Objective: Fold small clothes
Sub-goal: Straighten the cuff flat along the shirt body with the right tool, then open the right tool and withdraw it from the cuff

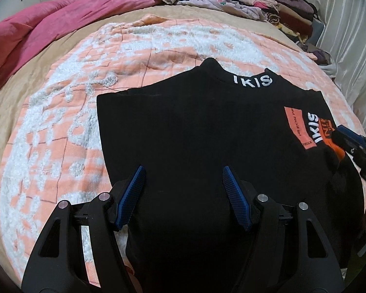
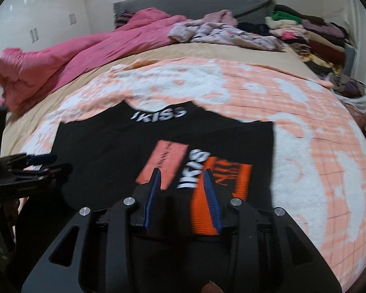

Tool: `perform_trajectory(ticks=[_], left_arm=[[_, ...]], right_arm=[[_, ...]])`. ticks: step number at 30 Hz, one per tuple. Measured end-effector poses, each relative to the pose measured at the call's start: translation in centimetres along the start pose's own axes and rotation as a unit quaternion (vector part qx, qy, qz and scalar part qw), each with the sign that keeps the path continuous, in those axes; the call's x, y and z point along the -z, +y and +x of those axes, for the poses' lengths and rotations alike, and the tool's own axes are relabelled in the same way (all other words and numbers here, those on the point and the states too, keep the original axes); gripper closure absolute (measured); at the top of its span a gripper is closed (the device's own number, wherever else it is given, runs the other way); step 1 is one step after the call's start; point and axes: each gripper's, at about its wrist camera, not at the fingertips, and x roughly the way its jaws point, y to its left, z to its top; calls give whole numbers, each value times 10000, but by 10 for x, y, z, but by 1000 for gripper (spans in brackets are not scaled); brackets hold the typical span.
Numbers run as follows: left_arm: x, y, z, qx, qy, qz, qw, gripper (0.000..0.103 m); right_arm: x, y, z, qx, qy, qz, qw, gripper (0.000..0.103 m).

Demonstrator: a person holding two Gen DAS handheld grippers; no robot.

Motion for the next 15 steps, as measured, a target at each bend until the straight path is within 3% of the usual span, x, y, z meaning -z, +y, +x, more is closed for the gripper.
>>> perform_trajectory(ticks=[3,6,7,10,15], left_arm=[[1,1,0,22,15,-8,10000,44],[2,1,0,45,11,-28,10000,44],[3,2,0,52,7,-25,10000,44],[4,1,-1,11,-20,25,10000,44],[4,0,-2,-29,-20,15,10000,44]], right_arm=[[3,6,10,-4,186,-105,9998,68],[14,-6,26,445,584,-104,9972,68],[18,-13,28,381,631,8,9973,68],[25,-25,27,140,567,269,9979,68],[26,-22,27,232,553,317,9977,68]])
